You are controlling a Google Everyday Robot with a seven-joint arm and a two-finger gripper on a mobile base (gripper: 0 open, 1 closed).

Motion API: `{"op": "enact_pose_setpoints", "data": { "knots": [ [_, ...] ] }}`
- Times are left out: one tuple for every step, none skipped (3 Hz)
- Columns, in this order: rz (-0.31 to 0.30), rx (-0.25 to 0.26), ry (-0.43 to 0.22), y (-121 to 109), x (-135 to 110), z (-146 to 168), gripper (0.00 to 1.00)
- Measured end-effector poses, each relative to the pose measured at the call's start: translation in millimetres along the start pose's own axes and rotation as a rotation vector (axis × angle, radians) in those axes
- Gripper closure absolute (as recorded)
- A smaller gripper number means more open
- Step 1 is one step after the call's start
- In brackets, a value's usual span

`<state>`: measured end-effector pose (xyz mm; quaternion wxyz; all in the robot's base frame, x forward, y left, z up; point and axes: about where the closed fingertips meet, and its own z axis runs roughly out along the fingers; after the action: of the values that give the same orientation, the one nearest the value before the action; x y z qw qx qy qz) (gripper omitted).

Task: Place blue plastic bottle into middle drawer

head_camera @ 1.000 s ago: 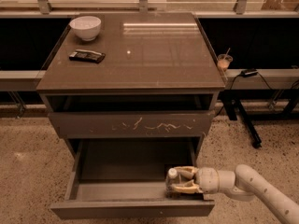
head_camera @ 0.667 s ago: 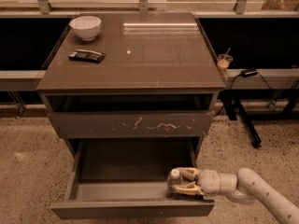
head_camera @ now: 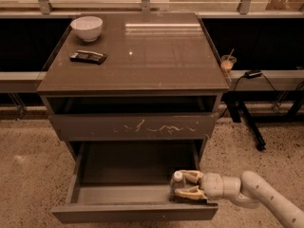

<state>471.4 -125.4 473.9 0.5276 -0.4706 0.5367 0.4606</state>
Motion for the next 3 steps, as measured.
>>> {"op": "enact_pose_setpoints", "data": {
  "knots": [
    [0.0,0.0,0.0,0.0,0.0,0.1,0.0],
    [0.001,0.003,-0.002,1.2,-4.0,-2.2,0.0],
    [0.01,0.026,-0.012,10.0,-33.0,-18.2,0.0]
  ]
}}
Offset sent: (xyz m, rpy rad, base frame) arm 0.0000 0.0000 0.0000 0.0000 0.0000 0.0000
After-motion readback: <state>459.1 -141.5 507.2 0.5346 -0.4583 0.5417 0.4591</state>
